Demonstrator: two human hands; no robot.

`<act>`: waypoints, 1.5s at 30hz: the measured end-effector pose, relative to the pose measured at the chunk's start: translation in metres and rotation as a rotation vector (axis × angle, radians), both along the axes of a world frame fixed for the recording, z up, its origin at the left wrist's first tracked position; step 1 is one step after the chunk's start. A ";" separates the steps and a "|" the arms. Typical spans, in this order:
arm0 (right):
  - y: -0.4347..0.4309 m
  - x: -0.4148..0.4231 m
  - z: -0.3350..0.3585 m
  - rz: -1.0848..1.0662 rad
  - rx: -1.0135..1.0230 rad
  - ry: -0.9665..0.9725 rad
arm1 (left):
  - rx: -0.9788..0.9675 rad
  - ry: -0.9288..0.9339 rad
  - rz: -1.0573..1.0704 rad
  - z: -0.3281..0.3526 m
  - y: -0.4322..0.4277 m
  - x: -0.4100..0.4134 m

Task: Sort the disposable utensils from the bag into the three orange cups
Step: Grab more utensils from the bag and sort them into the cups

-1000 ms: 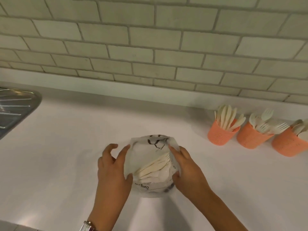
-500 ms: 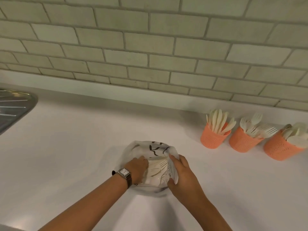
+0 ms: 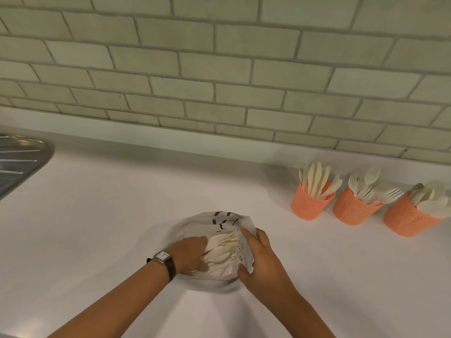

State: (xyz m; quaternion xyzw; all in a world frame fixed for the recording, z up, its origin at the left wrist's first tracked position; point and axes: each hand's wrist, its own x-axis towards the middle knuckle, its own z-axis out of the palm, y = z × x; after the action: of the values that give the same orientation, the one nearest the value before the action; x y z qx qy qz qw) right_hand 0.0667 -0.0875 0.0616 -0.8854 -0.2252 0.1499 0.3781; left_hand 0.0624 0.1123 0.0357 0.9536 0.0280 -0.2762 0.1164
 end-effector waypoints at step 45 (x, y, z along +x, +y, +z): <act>-0.017 -0.005 0.041 -0.388 0.554 0.024 | -1.651 -0.230 0.654 0.087 -0.054 -0.033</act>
State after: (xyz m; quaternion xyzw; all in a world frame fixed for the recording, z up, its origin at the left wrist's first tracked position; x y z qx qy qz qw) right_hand 0.0615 -0.1041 0.1029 -0.7737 -0.0802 0.0187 0.6282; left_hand 0.0296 0.0585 0.1229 0.5322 0.0790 -0.0640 0.8405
